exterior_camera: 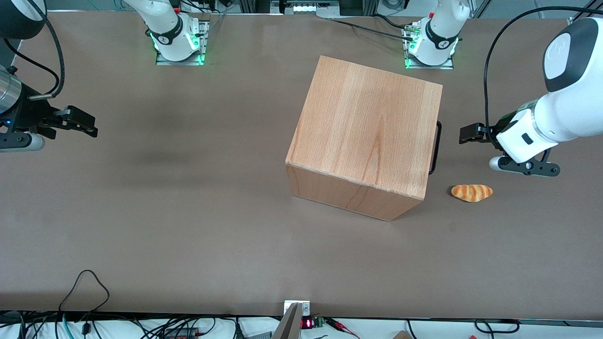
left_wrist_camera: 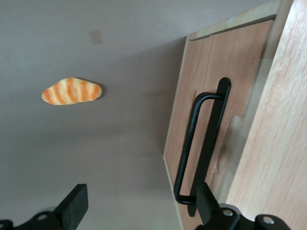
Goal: Open top drawer with left arm
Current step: 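Move the left gripper toward the black drawer handle on the wooden cabinet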
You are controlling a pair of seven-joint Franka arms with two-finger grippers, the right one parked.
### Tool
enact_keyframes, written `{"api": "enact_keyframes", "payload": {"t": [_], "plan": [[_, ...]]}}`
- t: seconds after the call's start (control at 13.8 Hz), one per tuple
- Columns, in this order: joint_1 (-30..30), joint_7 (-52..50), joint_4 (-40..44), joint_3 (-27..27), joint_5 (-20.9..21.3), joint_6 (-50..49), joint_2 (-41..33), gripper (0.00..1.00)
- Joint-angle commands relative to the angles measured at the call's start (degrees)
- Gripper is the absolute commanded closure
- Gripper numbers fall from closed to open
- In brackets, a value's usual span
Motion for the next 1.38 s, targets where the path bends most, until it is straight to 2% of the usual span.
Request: {"api": "enact_keyframes", "payload": {"t": [0.0,0.65,0.94,1.3], "plan": [[0.52,0.00,1.78,0.19,-2.44,-0.69,1.99,0.00],[1.40,7.46,1.78,0.10,-2.96,-0.43,7.00,0.00],[1.75,8.61,1.78,0.27,-7.97,-0.25,9.02,0.00],[1.14,9.67,1.52,0.19,-7.98,-0.60,9.46,0.00]]}}
